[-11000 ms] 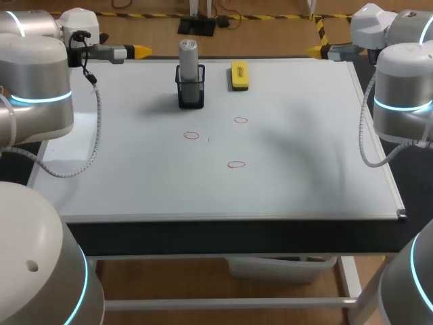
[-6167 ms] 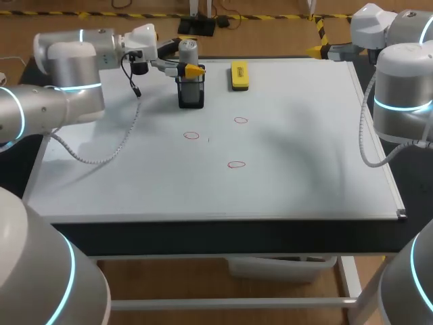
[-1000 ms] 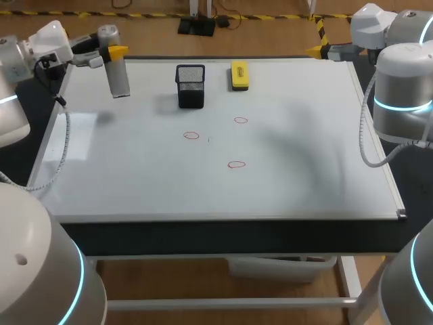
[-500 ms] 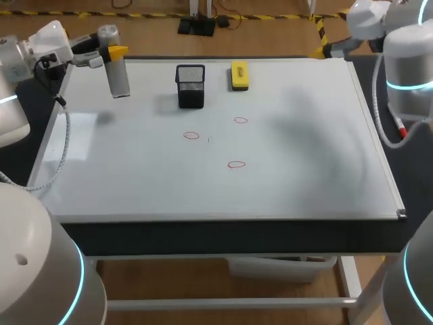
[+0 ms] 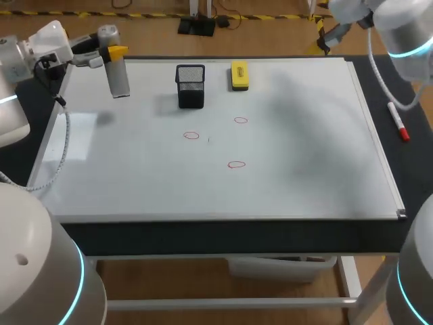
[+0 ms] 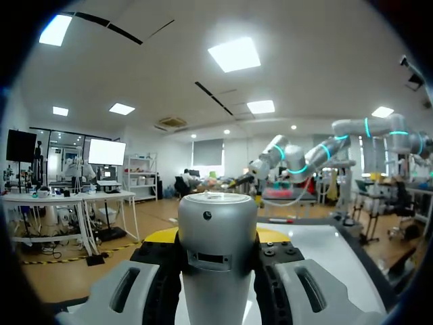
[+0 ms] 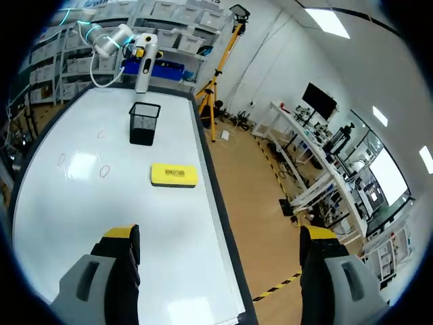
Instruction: Pick up the inspection probe, press it on each red-marked spot on the whiteboard one by one, put down the probe, pick up the eraser, and wipe off all the red marks.
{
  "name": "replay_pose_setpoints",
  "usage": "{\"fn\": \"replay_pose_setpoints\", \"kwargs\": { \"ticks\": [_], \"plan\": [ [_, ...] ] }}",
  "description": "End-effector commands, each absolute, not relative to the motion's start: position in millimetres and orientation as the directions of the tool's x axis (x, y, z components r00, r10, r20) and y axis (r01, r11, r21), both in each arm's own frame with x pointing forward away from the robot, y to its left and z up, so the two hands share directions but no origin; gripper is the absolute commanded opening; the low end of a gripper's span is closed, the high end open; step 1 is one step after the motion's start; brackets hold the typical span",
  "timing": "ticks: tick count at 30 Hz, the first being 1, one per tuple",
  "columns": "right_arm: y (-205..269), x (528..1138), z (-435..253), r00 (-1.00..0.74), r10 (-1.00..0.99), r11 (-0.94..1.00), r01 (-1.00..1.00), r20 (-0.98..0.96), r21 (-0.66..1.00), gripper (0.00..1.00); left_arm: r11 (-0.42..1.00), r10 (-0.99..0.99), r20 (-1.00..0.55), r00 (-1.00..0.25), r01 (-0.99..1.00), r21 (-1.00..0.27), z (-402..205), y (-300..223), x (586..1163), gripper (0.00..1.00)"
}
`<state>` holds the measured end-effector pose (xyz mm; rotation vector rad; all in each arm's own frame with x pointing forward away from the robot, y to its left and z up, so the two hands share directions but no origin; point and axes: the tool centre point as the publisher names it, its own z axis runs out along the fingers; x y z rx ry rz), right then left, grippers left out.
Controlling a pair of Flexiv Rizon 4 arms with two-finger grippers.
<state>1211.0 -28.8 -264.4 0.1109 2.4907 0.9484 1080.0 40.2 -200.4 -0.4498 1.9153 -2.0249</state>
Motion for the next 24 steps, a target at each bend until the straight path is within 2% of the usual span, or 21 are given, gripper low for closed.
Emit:
{"fn": "replay_pose_setpoints", "kwargs": {
  "ticks": [1, 12, 24],
  "plan": [
    [-18.3, 1228.1, -268.0, -0.988, -0.037, 0.844, -0.11, -0.147, 0.526, 1.0, -0.053, -0.439, 0.008, -0.898, 0.017, -0.998, -199.8, 39.3, 1079.3, 0.0],
    [10.6, 1230.6, -279.2, -0.953, -0.282, 0.868, -0.303, -0.112, 0.394, 1.0, -0.053, -0.439, 0.008, -0.898, 0.017, -0.998, -199.8, 39.3, 1079.3, 0.0],
    [40.8, 1227.8, -287.0, -0.852, -0.504, 0.802, -0.522, -0.141, 0.291, 1.0, -0.053, -0.439, 0.008, -0.898, 0.017, -0.998, -199.8, 39.3, 1079.3, 0.0]
  ]
}}
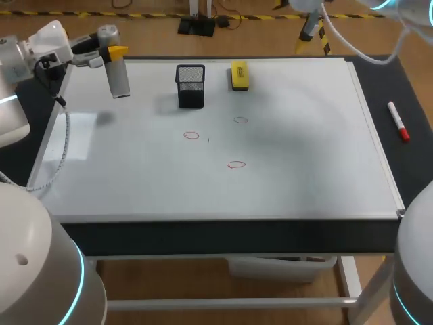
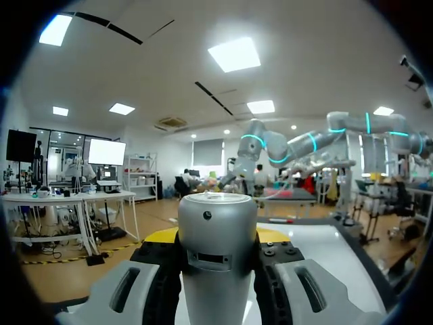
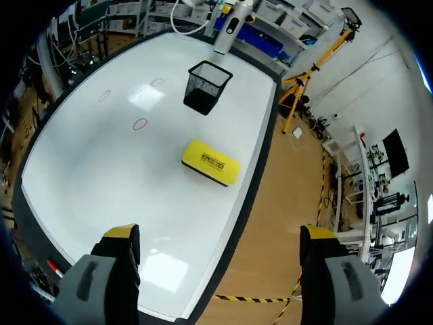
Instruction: Pick up the inspection probe, press it on each red-marked spot on the whiteboard one by one, put down the probe, pick up the eraser, and wipe off all the red marks.
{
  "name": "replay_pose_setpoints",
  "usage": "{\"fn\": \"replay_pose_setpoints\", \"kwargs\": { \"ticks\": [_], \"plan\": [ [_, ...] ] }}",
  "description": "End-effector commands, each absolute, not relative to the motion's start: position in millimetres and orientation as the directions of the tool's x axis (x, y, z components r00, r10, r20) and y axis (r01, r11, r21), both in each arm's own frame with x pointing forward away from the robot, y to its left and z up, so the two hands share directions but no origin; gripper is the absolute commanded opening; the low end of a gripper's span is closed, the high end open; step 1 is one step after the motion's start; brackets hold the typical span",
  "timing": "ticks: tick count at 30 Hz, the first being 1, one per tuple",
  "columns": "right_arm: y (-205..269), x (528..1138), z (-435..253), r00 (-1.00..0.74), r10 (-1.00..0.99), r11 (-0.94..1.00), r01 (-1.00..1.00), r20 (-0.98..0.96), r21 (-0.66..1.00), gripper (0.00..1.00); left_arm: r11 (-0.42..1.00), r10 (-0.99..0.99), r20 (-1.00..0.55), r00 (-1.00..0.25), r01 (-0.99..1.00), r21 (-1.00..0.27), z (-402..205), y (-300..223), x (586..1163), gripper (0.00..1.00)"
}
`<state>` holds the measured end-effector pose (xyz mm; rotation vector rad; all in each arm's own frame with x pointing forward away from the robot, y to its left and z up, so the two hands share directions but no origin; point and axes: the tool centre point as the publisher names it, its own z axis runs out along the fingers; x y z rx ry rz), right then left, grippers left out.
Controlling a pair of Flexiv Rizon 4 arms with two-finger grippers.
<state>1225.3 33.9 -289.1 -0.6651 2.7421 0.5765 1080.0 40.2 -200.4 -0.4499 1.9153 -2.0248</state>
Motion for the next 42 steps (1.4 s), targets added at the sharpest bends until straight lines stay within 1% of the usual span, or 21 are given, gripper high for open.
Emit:
{"fn": "replay_pose_setpoints", "kwargs": {
  "ticks": [1, 9, 13, 40, 42],
  "plan": [
    [43.0, 1227.4, -287.5, -0.836, -0.528, 0.788, -0.549, -0.151, 0.281, 1.0, -0.053, -0.439, 0.008, -0.898, 0.017, -0.998, -199.8, 39.3, 1079.3, 0.0],
    [62.2, 1221.6, -289.5, -0.722, -0.665, 0.681, -0.691, -0.189, 0.243, 1.0, -0.053, -0.439, 0.008, -0.898, 0.017, -0.998, -199.8, 39.3, 1079.3, 0.0],
    [70.8, 1210.2, -287.4, -0.634, -0.761, 0.594, -0.766, -0.138, 0.245, 1.0, -0.053, -0.439, 0.008, -0.898, 0.017, -0.998, -199.8, 39.3, 1079.3, 0.0],
    [70.8, 1210.2, -287.4, -0.634, -0.761, 0.594, -0.766, -0.138, 0.245, 1.0, -0.053, -0.439, 0.008, -0.898, 0.017, -0.998, -199.8, 39.3, 1079.3, 0.0],
    [80.1, 1211.7, -289.8, -0.579, -0.802, 0.54, -0.808, -0.146, 0.237, 1.0, -0.053, -0.439, 0.008, -0.898, 0.017, -0.998, -199.8, 39.3, 1079.3, 0.0]
  ]
}}
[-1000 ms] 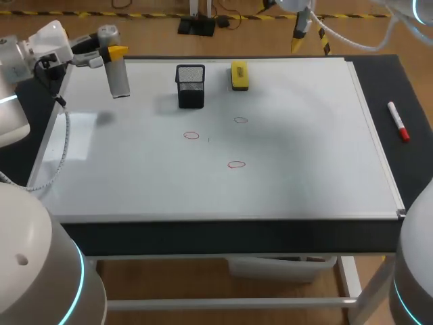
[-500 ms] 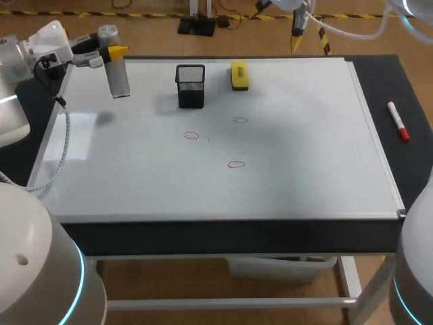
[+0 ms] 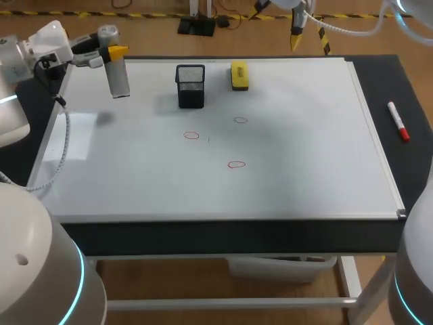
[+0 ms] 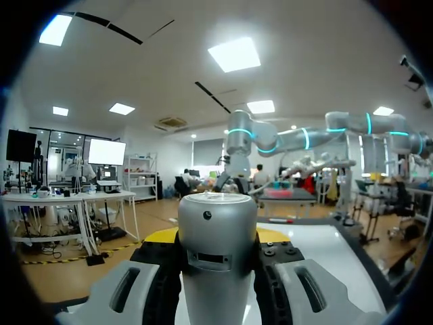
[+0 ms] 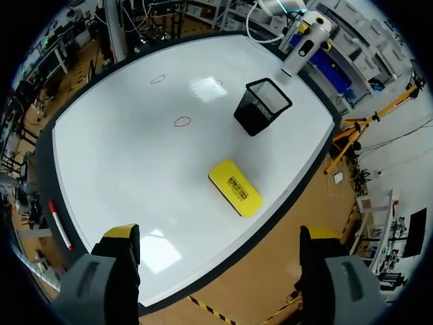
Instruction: Pick up the inspection probe, press it on each red-marked spot on the whiteboard one by one, put down the probe, pick up the eraser, and wipe off all the red marks.
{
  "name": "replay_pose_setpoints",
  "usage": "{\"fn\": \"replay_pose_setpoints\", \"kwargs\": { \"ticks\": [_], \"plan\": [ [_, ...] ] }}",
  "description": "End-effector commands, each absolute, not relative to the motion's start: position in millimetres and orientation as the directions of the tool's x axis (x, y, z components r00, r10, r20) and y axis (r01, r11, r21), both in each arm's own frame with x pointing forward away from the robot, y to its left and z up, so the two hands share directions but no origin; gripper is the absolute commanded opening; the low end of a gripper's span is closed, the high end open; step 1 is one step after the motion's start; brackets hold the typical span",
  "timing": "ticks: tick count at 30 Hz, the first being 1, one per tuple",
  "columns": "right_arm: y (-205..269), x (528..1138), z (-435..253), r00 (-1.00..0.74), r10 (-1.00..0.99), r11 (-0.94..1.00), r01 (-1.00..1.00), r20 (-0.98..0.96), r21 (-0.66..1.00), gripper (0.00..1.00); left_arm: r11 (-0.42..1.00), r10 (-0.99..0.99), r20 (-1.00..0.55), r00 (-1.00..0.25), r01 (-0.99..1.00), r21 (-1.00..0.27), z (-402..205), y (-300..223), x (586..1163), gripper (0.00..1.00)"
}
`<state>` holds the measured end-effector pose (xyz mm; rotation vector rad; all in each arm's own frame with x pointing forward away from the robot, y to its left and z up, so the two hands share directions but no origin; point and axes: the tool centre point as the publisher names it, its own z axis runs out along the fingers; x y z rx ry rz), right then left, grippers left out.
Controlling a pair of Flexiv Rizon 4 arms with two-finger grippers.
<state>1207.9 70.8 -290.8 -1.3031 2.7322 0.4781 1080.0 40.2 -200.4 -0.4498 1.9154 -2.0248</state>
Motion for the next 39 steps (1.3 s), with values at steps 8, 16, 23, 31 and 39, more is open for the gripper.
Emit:
{"fn": "replay_pose_setpoints", "kwargs": {
  "ticks": [8, 16, 23, 31, 39],
  "plan": [
    [106.5, 1210.4, -308.5, -0.37, -0.925, 0.342, -0.911, -0.089, 0.23, 1.0, -0.053, -0.439, 0.008, -0.898, 0.017, -0.998, -199.8, 39.3, 1079.3, 0.0],
    [129.7, 1206.0, -323.4, -0.154, -0.988, 0.151, -0.96, 0.007, 0.235, 1.0, -0.053, -0.439, 0.008, -0.898, 0.017, -0.998, -199.8, 39.3, 1079.3, 0.0],
    [139.8, 1197.9, -340.9, -0.104, -0.993, 0.112, -0.972, 0.05, 0.205, 1.0, -0.053, -0.439, 0.008, -0.898, 0.017, -0.998, -199.8, 39.3, 1079.3, 0.0],
    [140.5, 1189.0, -356.1, -0.111, -0.994, 0.11, -0.981, 0.007, 0.161, 1.0, -0.053, -0.439, 0.008, -0.898, 0.017, -0.998, -199.8, 39.3, 1079.3, 0.0],
    [138.9, 1182.9, -376.0, -0.099, -0.994, 0.091, -0.984, -0.051, 0.15, 1.0, -0.053, -0.439, 0.008, -0.898, 0.017, -0.998, -199.8, 39.3, 1079.3, 0.0]
  ]
}}
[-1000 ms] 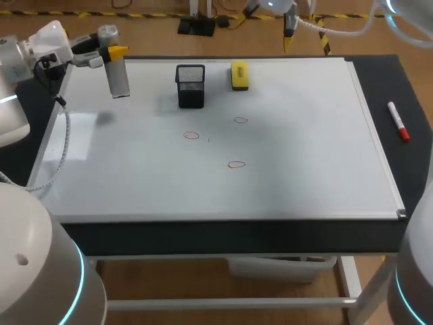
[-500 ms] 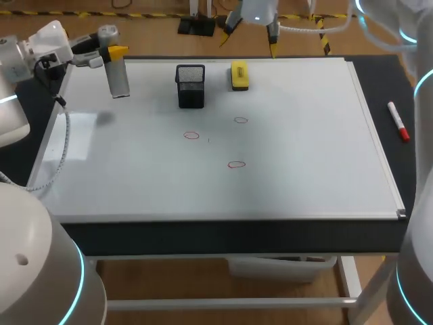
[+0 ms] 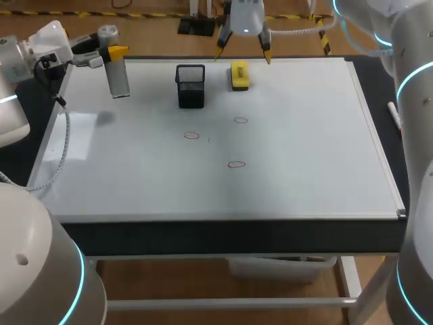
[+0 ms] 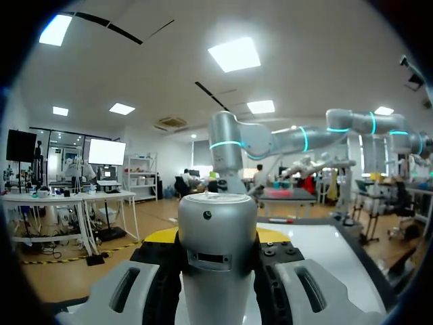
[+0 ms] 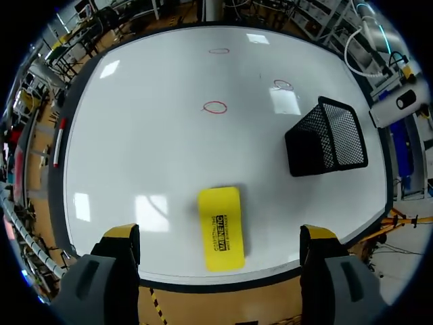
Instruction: Pick up the inspection probe, press it on each red-marked spot on the whiteboard one by one, put down the probe, pick up the eraser, and wipe off all the red marks.
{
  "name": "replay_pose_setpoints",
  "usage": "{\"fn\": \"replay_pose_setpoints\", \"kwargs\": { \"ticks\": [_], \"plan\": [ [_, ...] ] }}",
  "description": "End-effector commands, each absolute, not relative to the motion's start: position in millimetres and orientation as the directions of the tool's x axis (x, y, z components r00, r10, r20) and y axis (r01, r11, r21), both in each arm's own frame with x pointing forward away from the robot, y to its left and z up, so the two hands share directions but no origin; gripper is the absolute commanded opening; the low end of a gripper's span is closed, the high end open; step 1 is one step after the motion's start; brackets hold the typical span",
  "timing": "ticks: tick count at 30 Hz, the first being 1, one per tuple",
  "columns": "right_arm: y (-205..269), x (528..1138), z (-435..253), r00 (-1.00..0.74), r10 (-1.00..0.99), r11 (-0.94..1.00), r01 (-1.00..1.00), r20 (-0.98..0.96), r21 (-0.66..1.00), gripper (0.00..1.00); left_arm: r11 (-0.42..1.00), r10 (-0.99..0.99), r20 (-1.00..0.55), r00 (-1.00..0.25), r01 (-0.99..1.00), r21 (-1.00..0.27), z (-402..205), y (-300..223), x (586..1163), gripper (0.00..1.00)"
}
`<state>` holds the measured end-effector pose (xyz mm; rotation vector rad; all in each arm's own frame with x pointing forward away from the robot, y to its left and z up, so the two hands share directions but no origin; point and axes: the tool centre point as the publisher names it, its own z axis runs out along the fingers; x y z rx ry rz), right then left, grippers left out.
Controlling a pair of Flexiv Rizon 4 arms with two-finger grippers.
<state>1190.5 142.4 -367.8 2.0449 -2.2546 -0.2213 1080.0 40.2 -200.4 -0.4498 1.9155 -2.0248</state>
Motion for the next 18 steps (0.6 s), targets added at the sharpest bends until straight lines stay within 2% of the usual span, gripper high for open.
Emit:
{"fn": "replay_pose_setpoints", "kwargs": {
  "ticks": [1, 18],
  "plan": [
    [139.2, 1182.3, -378.4, -0.099, -0.994, 0.09, -0.984, -0.052, 0.151, 1.0, -0.053, -0.439, 0.008, -0.898, 0.017, -0.998, -199.8, 39.3, 1079.3, 0.0],
    [143.4, 1188.0, -400.2, -0.116, -0.992, 0.106, -0.982, -0.056, 0.155, 1.0, -0.053, -0.439, 0.008, -0.898, 0.017, -0.998, -199.8, 39.3, 1079.3, 0.0]
  ]
}}
